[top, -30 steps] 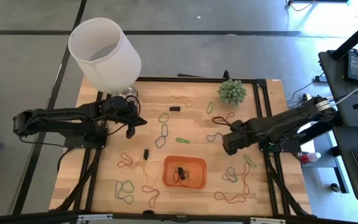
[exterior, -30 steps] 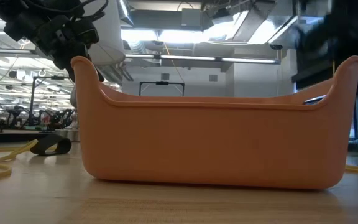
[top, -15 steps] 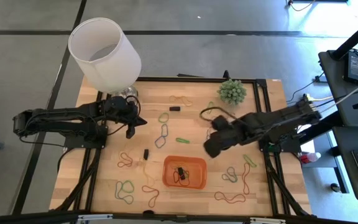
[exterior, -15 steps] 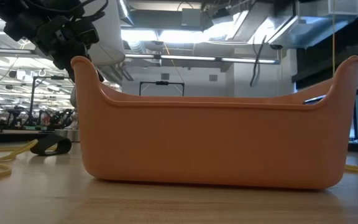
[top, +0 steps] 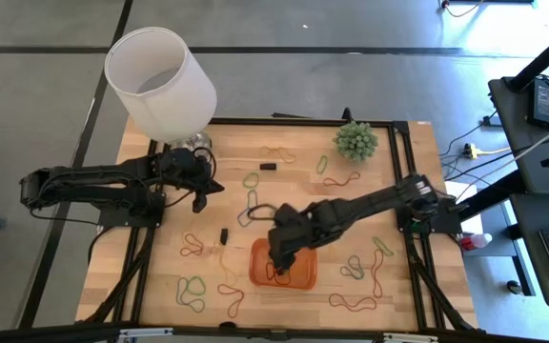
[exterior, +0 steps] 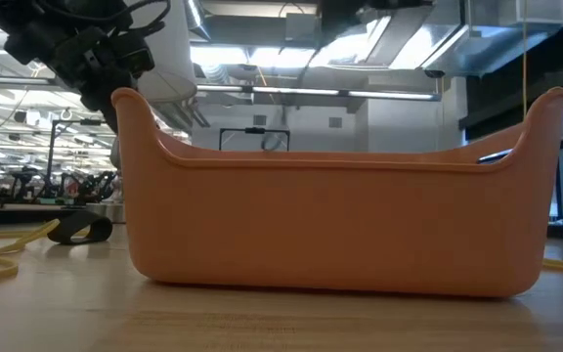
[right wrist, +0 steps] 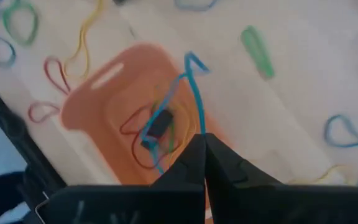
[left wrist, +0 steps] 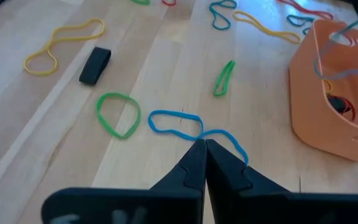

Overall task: Pick and place rubber bands into bin
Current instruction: Put the blue rubber band into the orange bin

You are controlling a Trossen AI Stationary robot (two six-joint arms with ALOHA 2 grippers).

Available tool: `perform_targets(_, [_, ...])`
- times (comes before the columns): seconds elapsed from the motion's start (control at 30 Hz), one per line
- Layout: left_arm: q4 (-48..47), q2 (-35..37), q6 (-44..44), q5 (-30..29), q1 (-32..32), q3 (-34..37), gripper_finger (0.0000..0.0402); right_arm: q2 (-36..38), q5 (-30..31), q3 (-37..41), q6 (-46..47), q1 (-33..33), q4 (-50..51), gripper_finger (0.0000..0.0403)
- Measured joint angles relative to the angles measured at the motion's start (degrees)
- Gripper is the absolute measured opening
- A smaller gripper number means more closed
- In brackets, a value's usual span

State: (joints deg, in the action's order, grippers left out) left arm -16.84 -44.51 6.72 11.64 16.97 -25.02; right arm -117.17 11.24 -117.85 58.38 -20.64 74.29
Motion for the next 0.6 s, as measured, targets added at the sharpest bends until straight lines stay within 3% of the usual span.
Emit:
perform_targets(0.33, [-5.5,0.0,0.0,0.0,0.0,0.0,0.0005,-5.4,-6.7,0.1,3.0,-2.1,0.1,0.0000])
perform_targets(0.6, [-5.9,0.0,0.0,0.0,0.0,0.0,0.0004,-5.5,-20.7,0.1,8.8,-3.2,2.4,0.0000])
